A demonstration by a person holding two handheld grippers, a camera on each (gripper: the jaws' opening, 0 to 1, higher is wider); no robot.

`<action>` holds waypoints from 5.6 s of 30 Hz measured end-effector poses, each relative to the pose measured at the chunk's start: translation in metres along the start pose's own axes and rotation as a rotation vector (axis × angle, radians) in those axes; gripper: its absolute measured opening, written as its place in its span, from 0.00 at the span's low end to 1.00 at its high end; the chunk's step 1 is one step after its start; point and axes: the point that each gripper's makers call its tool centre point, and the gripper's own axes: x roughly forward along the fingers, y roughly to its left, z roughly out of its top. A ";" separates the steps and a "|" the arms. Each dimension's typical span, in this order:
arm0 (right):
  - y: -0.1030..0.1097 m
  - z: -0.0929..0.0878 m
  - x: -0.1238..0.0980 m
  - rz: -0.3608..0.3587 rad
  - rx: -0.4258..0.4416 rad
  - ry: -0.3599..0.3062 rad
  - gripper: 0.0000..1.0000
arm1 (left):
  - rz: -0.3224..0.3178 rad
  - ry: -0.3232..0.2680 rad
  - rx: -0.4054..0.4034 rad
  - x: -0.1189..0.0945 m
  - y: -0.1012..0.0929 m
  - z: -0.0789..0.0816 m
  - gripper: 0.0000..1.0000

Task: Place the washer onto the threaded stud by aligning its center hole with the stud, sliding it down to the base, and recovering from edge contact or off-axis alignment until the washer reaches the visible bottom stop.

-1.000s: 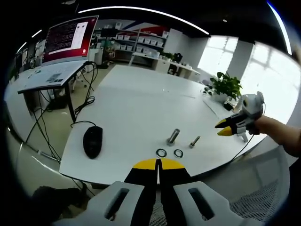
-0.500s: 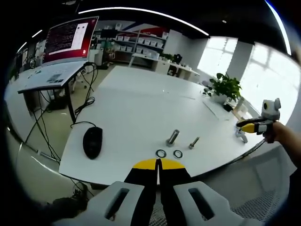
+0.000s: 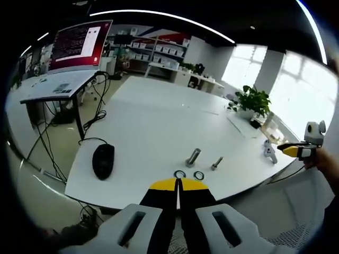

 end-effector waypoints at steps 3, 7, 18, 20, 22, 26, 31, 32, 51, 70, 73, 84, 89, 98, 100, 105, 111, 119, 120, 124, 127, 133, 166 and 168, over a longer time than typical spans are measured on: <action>0.000 -0.002 0.000 -0.001 0.020 0.010 0.25 | -0.006 -0.001 0.004 0.000 -0.001 0.000 0.00; 0.001 -0.004 0.001 -0.017 0.008 0.015 0.25 | -0.011 -0.006 0.006 -0.001 -0.002 0.000 0.00; 0.001 -0.009 0.002 -0.043 -0.048 0.036 0.25 | -0.014 -0.010 0.002 -0.002 -0.002 0.000 0.00; 0.001 -0.010 0.003 -0.044 -0.055 0.036 0.25 | -0.013 -0.010 0.001 -0.002 -0.002 0.001 0.00; 0.003 -0.011 0.004 -0.038 -0.061 0.043 0.25 | -0.013 -0.008 0.000 -0.002 -0.002 0.001 0.00; 0.007 -0.013 0.007 -0.013 -0.080 0.062 0.25 | -0.011 -0.006 -0.002 -0.002 -0.001 0.001 0.00; 0.009 -0.013 0.011 0.039 -0.103 0.092 0.25 | -0.010 0.000 -0.002 -0.002 -0.001 0.001 0.00; 0.010 -0.013 0.012 0.052 -0.112 0.098 0.25 | -0.010 0.000 -0.001 -0.002 -0.001 0.000 0.00; 0.042 -0.016 0.089 0.316 -0.559 0.415 0.28 | -0.020 0.042 0.047 0.002 -0.001 -0.006 0.05; 0.014 -0.072 0.192 0.366 -0.753 0.746 0.28 | -0.016 0.106 0.098 0.004 0.001 -0.018 0.13; 0.011 -0.084 0.204 0.362 -0.761 0.788 0.28 | -0.019 0.108 0.099 0.004 0.000 -0.019 0.17; 0.005 -0.099 0.227 0.352 -0.790 0.848 0.29 | -0.017 0.121 0.109 0.005 -0.001 -0.021 0.28; 0.000 -0.106 0.229 0.337 -0.821 0.867 0.30 | -0.016 0.117 0.105 0.005 -0.002 -0.020 0.28; -0.001 -0.110 0.236 0.339 -0.823 0.871 0.29 | -0.017 0.117 0.103 0.006 -0.004 -0.021 0.28; -0.001 -0.110 0.236 0.338 -0.822 0.875 0.29 | -0.017 0.117 0.102 0.006 -0.004 -0.021 0.28; 0.000 -0.111 0.236 0.338 -0.832 0.878 0.27 | -0.015 0.111 0.096 0.006 -0.004 -0.020 0.28; 0.000 -0.110 0.237 0.322 -0.805 0.861 0.24 | -0.015 0.112 0.095 0.006 -0.004 -0.020 0.28; 0.002 -0.109 0.238 0.311 -0.776 0.811 0.24 | -0.013 0.108 0.092 0.006 -0.006 -0.020 0.28; 0.002 -0.109 0.238 0.304 -0.772 0.806 0.24 | -0.013 0.108 0.091 0.006 -0.005 -0.019 0.28; 0.000 -0.108 0.239 0.287 -0.752 0.785 0.24 | -0.011 0.105 0.089 0.006 -0.005 -0.019 0.28; 0.001 -0.107 0.239 0.273 -0.751 0.764 0.24 | -0.012 0.106 0.090 0.006 -0.004 -0.019 0.28; 0.001 -0.104 0.241 0.239 -0.722 0.741 0.23 | -0.010 0.105 0.089 0.006 -0.003 -0.018 0.27; 0.014 -0.038 0.209 0.230 -0.695 0.608 0.23 | -0.017 0.114 0.097 0.005 -0.001 -0.019 0.27; 0.015 -0.033 0.209 0.223 -0.696 0.592 0.23 | -0.017 0.112 0.098 0.005 -0.001 -0.019 0.27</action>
